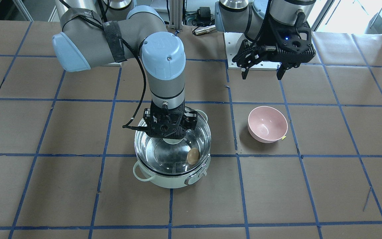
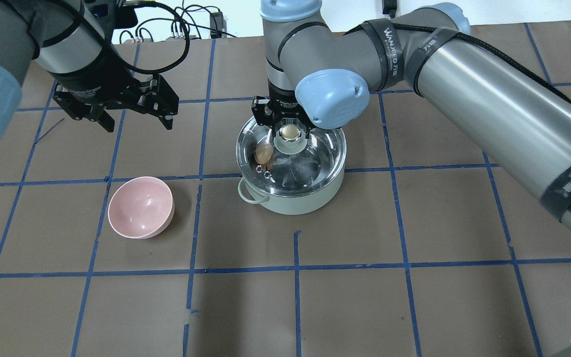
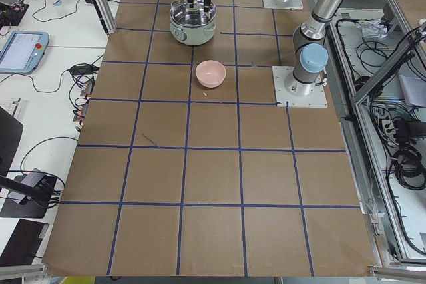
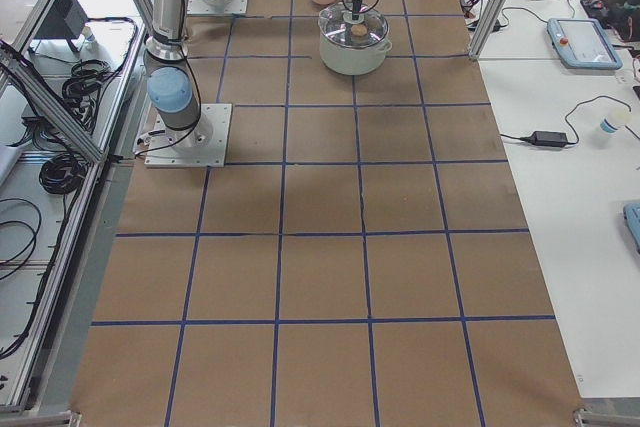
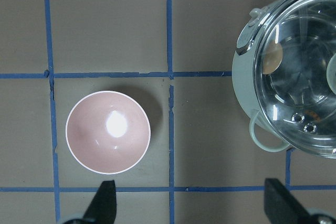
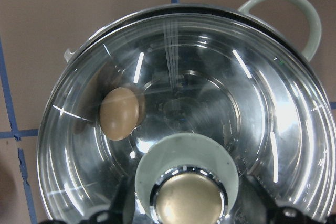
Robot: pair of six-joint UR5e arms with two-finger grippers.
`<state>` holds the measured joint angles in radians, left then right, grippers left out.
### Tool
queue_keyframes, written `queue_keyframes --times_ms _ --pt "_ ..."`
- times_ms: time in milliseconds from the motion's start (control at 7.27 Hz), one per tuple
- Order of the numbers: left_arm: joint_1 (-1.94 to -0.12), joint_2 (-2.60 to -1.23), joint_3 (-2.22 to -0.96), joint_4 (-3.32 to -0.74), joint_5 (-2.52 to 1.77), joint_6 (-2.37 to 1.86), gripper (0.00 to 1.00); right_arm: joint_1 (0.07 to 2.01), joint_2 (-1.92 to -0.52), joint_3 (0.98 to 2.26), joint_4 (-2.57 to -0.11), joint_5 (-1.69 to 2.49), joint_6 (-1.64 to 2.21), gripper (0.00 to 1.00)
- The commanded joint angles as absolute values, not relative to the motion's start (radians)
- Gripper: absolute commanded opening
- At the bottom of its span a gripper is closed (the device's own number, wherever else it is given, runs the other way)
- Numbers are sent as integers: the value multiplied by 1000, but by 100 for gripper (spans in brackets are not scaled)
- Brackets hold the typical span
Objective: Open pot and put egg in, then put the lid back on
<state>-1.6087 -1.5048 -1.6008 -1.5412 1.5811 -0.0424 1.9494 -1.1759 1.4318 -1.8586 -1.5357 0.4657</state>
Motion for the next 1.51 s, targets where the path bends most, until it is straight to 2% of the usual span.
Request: queue_keyframes --times_ms 0,275,413,688,826,1376 --pt "-1609 -1505 -1600 -1540 1580 -43 100 1924 -1196 1431 -1853 -1555 415 83" --pt "-1609 -1505 -1601 -1542 1580 -44 100 1790 -1331 1466 -1801 -1632 281 100" --pt "-1609 -1505 -1601 -1540 1580 -44 100 1687 -1404 1477 -1751 -1618 240 100" --pt "-1609 -1505 -1601 -1540 1580 -41 100 1563 -1462 1459 -1678 -1560 187 100" --pt "-1609 -1505 -1601 -1542 1580 -41 100 1552 -1504 1466 -1657 -1560 187 100" --pt "-1608 -1505 -1600 -1542 1583 -32 100 1540 -1511 1511 -1654 -1560 161 100"
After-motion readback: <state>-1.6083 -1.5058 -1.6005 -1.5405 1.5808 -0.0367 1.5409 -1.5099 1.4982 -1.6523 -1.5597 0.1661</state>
